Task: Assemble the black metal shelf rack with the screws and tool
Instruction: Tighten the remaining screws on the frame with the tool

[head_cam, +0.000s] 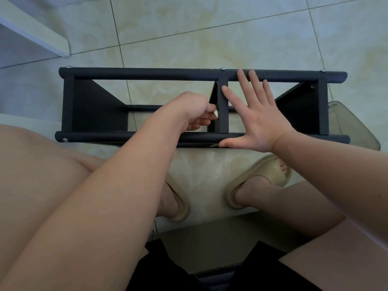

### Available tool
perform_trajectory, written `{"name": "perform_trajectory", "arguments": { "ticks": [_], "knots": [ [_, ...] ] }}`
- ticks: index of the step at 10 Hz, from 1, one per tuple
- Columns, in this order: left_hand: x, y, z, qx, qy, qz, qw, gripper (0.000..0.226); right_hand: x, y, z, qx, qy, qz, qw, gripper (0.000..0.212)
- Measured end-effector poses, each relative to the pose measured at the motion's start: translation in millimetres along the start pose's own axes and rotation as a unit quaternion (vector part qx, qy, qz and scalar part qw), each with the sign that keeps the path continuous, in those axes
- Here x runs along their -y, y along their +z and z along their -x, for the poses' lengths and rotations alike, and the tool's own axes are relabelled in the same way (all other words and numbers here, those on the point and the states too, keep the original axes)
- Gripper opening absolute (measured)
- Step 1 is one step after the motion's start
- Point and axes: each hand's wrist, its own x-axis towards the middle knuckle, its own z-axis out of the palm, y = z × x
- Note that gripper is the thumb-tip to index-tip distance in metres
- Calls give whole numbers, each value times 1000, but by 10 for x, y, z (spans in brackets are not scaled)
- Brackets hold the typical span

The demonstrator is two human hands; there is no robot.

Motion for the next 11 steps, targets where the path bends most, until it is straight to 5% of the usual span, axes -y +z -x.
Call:
{"name": "perform_trajectory", "arguments": {
  "ticks": [11],
  "knots": [
    [91, -183, -19, 79, 44, -109, 990, 24, -1, 18, 6, -9, -5, 5, 1000, 120]
  ]
}}
